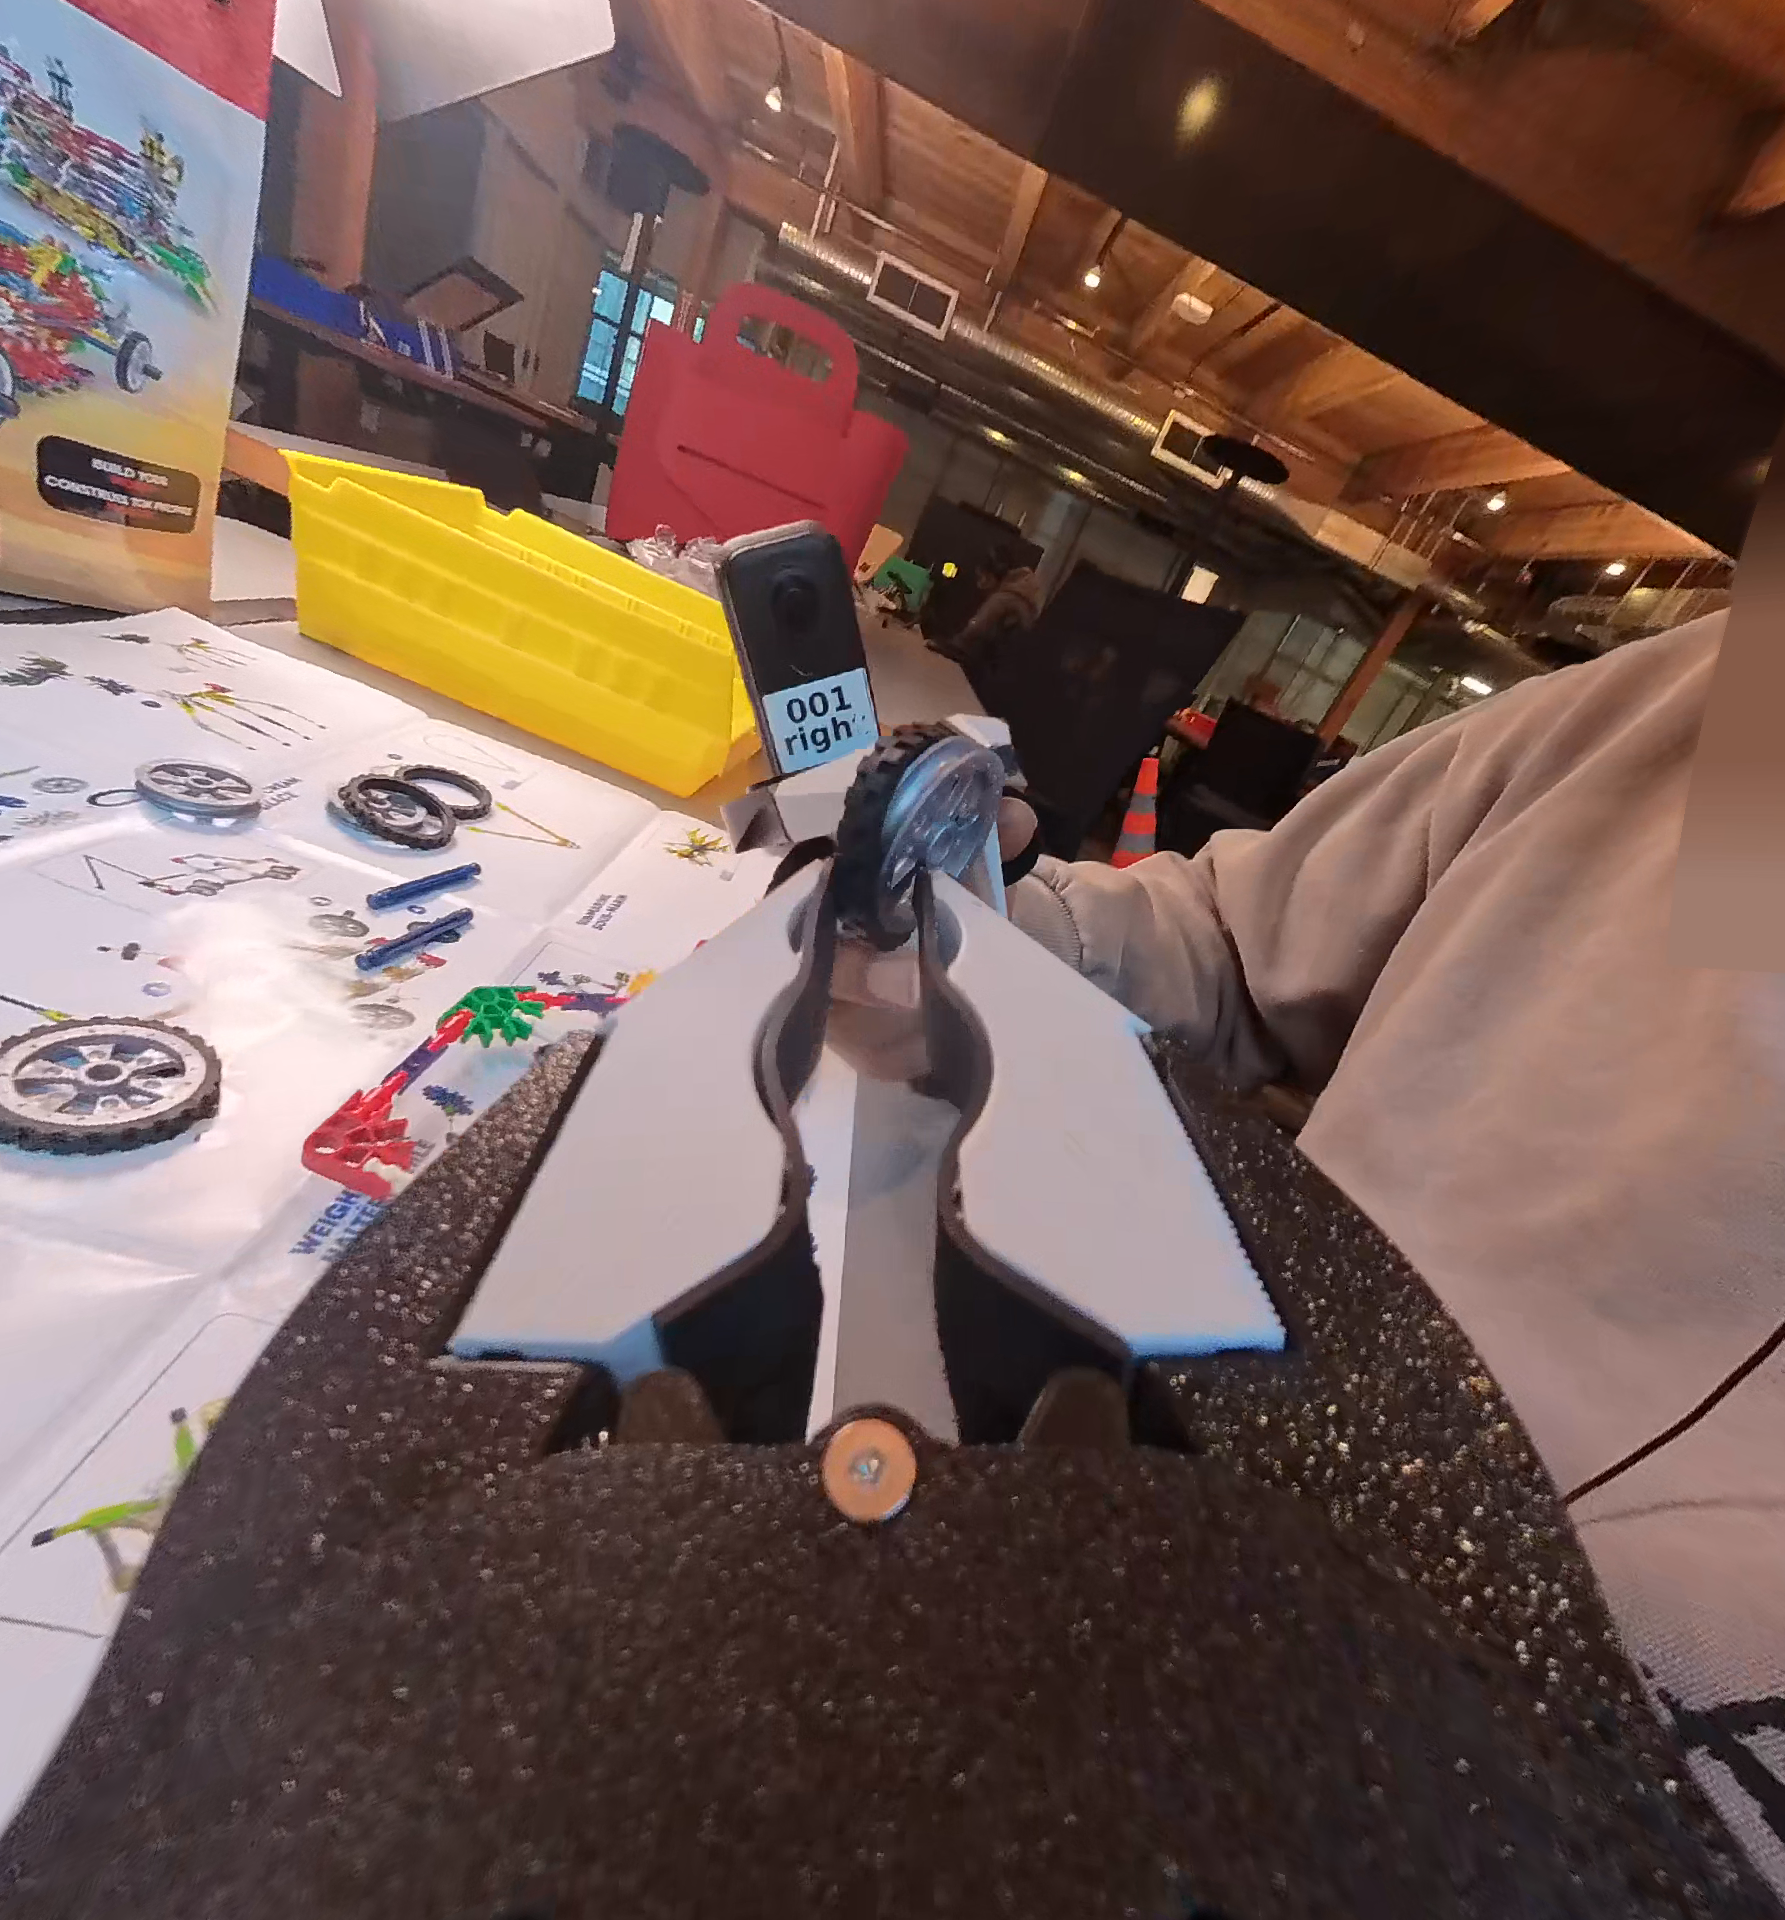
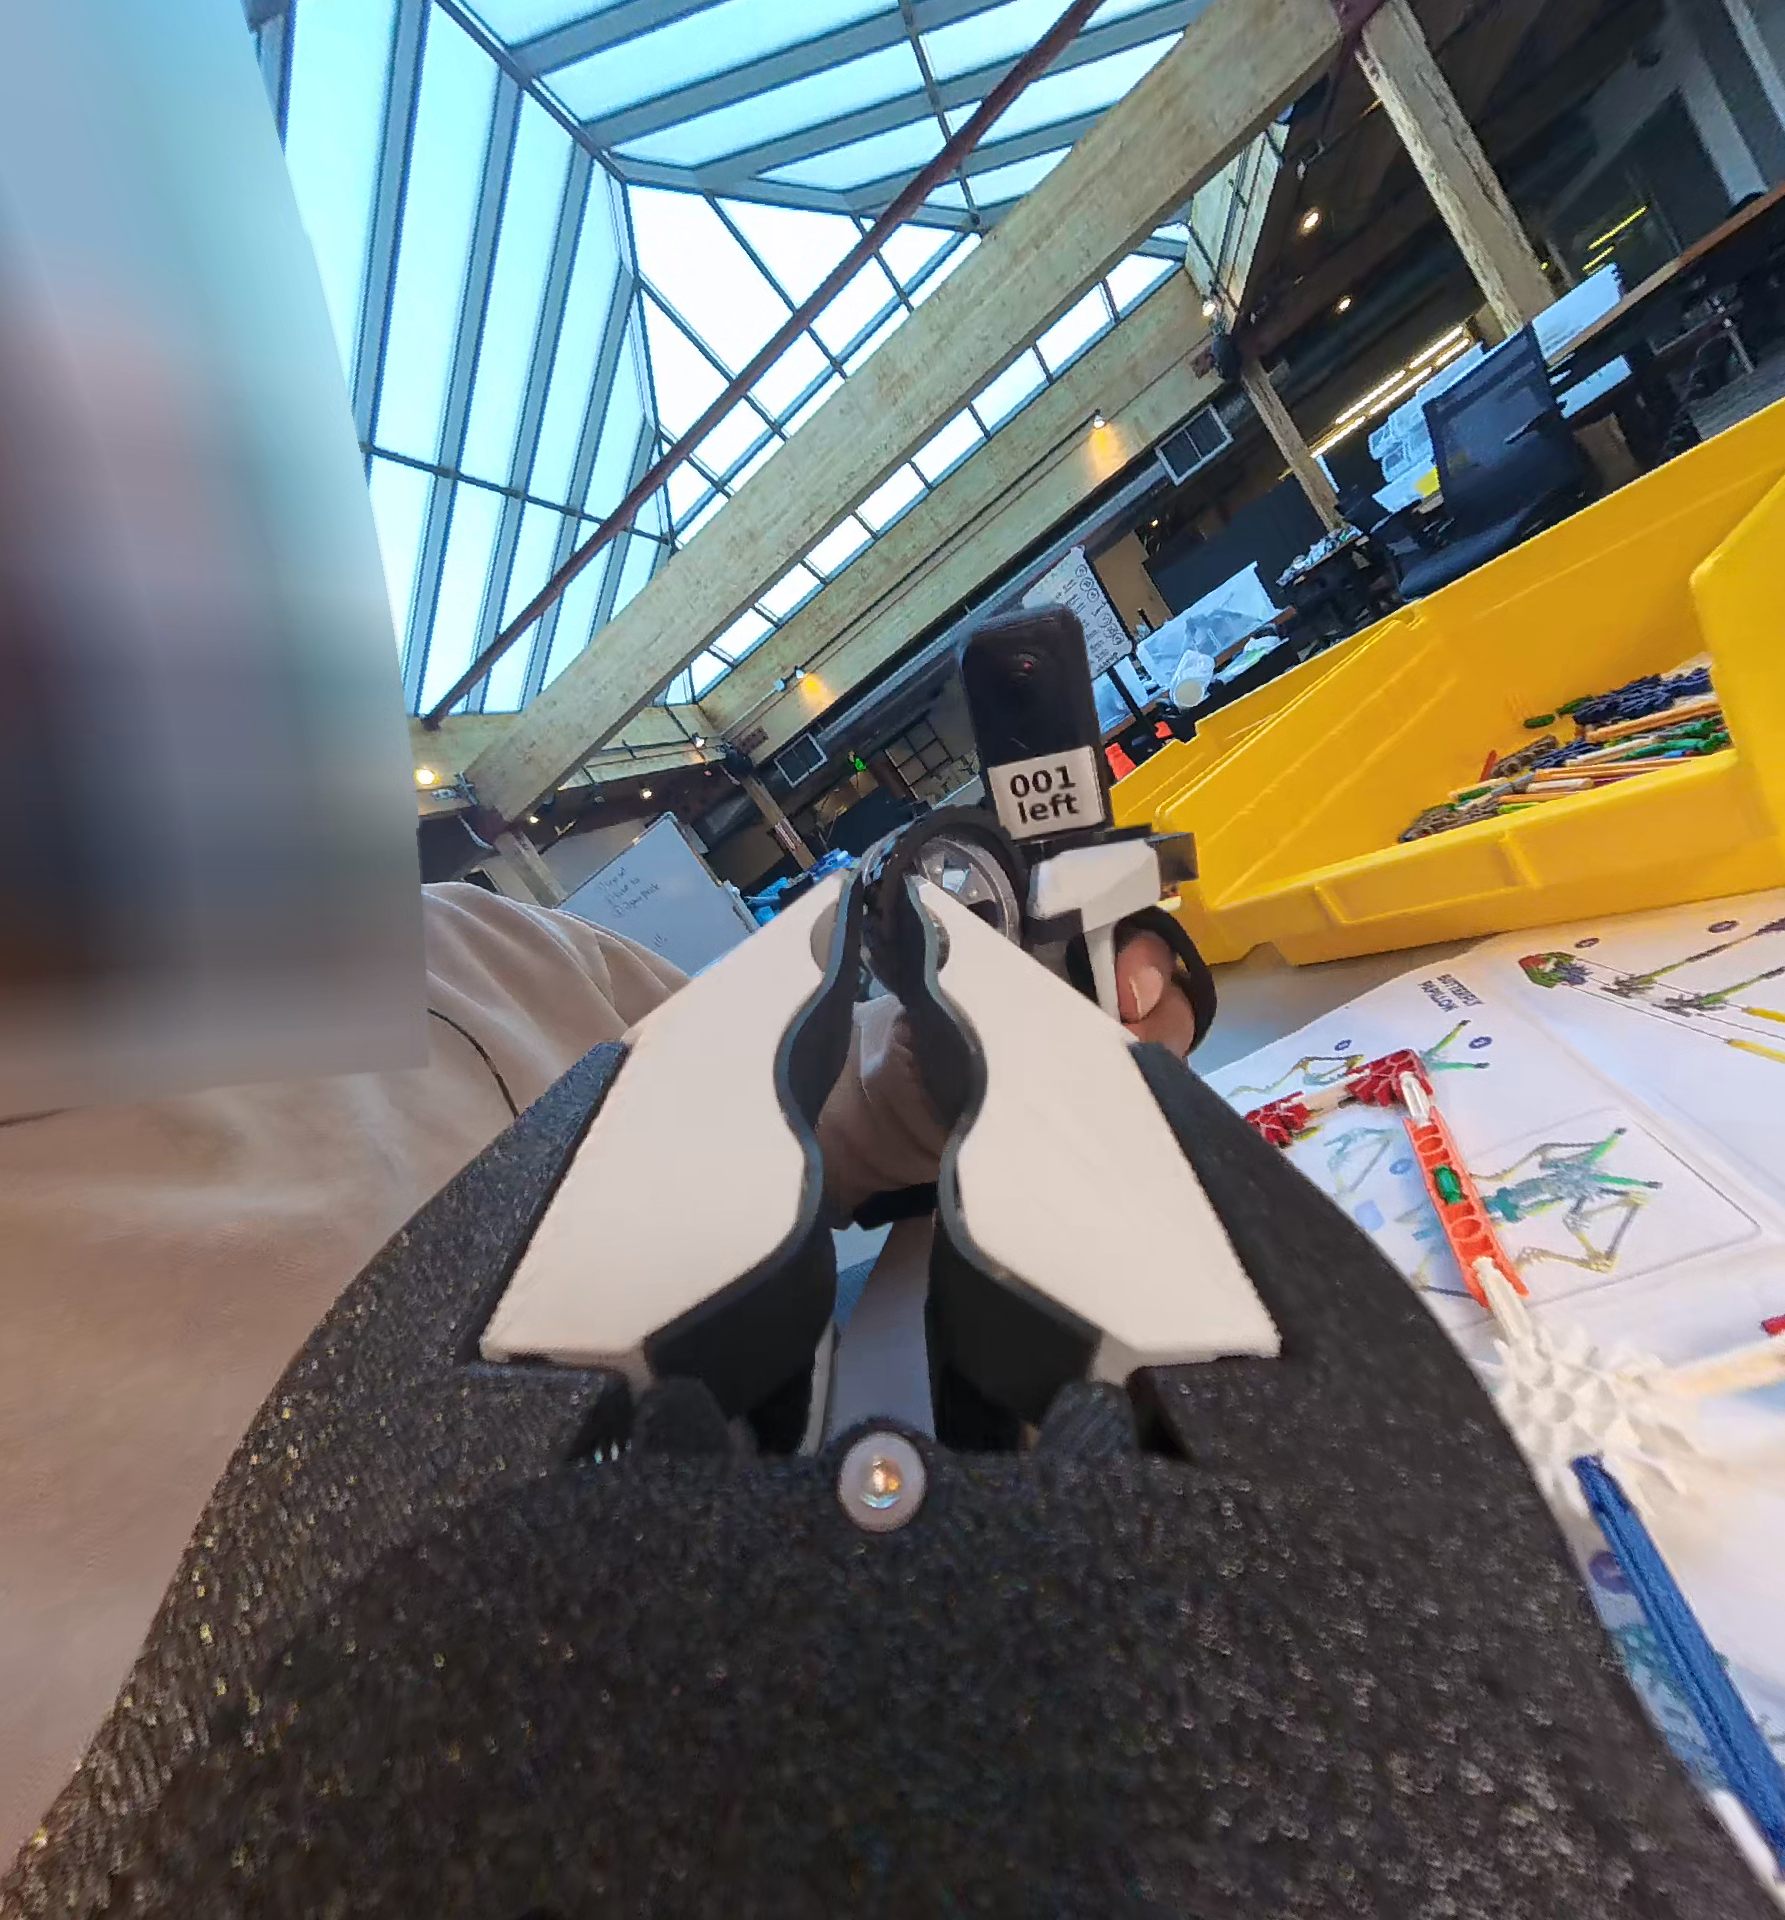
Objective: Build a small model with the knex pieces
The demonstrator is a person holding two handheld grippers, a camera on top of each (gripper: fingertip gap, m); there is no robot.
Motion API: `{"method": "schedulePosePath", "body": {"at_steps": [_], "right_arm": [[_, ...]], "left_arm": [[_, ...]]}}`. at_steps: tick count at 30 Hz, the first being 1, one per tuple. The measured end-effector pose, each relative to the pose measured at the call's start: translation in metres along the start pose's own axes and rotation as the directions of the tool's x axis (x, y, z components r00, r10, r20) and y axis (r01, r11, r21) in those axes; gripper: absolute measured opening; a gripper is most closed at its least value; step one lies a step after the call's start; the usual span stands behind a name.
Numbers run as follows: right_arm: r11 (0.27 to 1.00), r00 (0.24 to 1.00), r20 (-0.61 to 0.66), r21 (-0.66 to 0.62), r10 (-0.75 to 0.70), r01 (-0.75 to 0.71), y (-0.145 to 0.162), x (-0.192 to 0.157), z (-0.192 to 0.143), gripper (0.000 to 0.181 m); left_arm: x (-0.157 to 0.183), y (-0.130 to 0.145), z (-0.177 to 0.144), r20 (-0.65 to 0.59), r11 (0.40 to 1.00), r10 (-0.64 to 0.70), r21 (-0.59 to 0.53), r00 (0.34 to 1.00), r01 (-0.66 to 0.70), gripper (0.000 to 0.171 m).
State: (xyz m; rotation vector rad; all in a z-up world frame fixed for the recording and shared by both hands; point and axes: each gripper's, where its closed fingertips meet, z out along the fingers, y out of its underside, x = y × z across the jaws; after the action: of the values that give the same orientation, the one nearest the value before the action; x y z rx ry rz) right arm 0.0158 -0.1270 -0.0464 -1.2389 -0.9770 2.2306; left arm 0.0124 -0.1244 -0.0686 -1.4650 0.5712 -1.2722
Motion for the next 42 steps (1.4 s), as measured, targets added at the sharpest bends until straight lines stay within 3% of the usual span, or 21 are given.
{"method": "schedulePosePath", "body": {"at_steps": [5, 9, 14, 20, 23, 27, 32, 42], "right_arm": [[1.000, 1.000, 0.019, 0.029, -0.011, 0.011, -0.005, -0.005, 0.000, 0.003], [0.999, 1.000, -0.003, 0.010, -0.031, 0.031, 0.001, -0.002, 0.000, 0.004], [0.998, 0.998, -0.026, -0.021, -0.053, 0.053, 0.000, 0.002, -0.004, 0.006], [0.989, 0.990, 0.140, -0.147, 0.012, 0.008, 0.017, -0.023, -0.001, 0.022], [0.978, 0.985, 0.168, -0.210, 0.032, 0.004, 0.029, -0.026, 0.000, 0.020], [0.964, 0.991, 0.119, -0.254, -0.053, 0.082, 0.036, -0.019, -0.002, 0.010], [0.943, 0.982, -0.034, -0.289, -0.185, 0.167, 0.035, 0.003, -0.007, 0.009], [0.847, 0.830, -0.235, -0.317, -0.506, 0.426, 0.019, 0.017, -0.006, 0.008]], "left_arm": [[0.014, -0.012, -0.002, -0.120, 0.990, -0.079, 0.104, 0.990, 0.091, 0.006], [0.010, -0.015, -0.004, -0.100, 0.988, -0.096, 0.113, 0.990, 0.107, 0.010], [0.016, -0.012, -0.006, -0.078, 0.999, 0.014, 0.038, 0.997, -0.011, 0.003], [0.036, 0.003, -0.006, -0.160, 0.982, 0.158, -0.078, 0.974, -0.172, 0.004], [0.040, 0.015, -0.004, -0.188, 0.967, 0.185, -0.140, 0.965, -0.213, 0.003], [0.036, 0.023, -0.004, -0.179, 0.962, 0.149, -0.203, 0.973, -0.184, 0.004], [0.017, 0.031, -0.006, -0.093, 0.958, 0.061, -0.274, 0.994, -0.084, 0.003], [-0.004, 0.025, -0.006, 0.034, 0.973, -0.052, -0.223, 0.998, 0.058, 0.005]]}}
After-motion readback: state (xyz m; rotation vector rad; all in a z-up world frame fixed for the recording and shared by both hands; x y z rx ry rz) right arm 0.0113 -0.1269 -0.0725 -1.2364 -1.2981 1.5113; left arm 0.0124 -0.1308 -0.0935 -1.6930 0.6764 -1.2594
